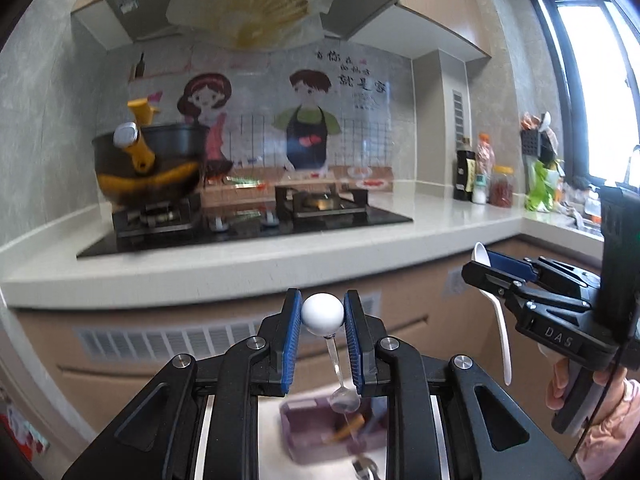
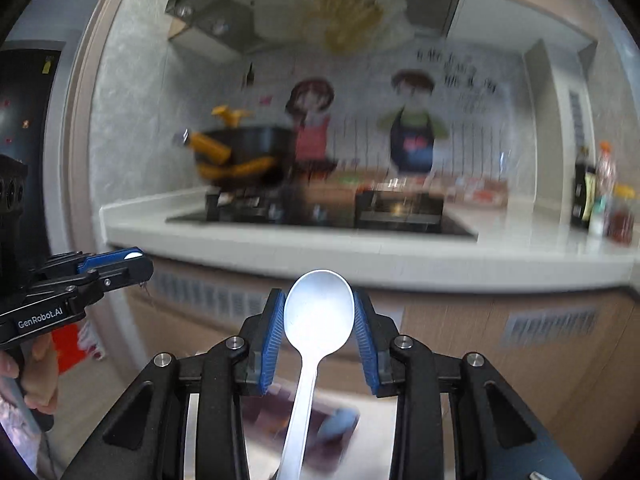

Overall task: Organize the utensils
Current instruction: 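Lift both spoons over the maroon caddy and drop them inside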

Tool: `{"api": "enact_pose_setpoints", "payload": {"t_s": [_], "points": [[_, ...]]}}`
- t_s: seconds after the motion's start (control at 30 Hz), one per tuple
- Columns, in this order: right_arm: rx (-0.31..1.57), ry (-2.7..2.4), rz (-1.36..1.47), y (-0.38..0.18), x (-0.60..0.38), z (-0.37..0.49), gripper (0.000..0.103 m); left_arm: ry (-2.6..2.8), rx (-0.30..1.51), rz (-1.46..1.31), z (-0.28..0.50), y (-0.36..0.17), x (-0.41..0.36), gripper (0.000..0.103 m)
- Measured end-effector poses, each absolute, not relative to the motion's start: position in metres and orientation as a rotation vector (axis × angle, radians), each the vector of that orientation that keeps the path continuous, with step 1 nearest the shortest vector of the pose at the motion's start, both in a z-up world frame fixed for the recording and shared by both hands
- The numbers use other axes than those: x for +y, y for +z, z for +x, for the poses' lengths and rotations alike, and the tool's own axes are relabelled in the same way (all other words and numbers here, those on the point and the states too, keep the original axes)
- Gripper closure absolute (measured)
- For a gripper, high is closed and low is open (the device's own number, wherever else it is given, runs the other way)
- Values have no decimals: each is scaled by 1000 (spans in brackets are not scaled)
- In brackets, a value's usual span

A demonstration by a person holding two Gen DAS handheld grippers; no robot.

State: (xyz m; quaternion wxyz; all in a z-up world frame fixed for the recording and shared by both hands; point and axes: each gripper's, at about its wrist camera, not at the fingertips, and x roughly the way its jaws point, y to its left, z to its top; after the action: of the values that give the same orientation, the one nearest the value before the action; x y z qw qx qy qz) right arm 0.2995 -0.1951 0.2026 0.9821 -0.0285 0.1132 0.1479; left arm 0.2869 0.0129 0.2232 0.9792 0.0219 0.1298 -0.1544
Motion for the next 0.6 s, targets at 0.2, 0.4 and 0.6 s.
{"api": "enact_pose_setpoints", "payload": {"t_s": [0.2,0.4,0.6], "points": [[278,280,-48,180,-189,340,71,-326,314,12,333,201,15,81],[351,280,-37,126,-182,378,71,-332,430,-23,378,148,16,81],[448,268,-13,71,-178,409,71,-340,520,-24,403,92,7,81]]}}
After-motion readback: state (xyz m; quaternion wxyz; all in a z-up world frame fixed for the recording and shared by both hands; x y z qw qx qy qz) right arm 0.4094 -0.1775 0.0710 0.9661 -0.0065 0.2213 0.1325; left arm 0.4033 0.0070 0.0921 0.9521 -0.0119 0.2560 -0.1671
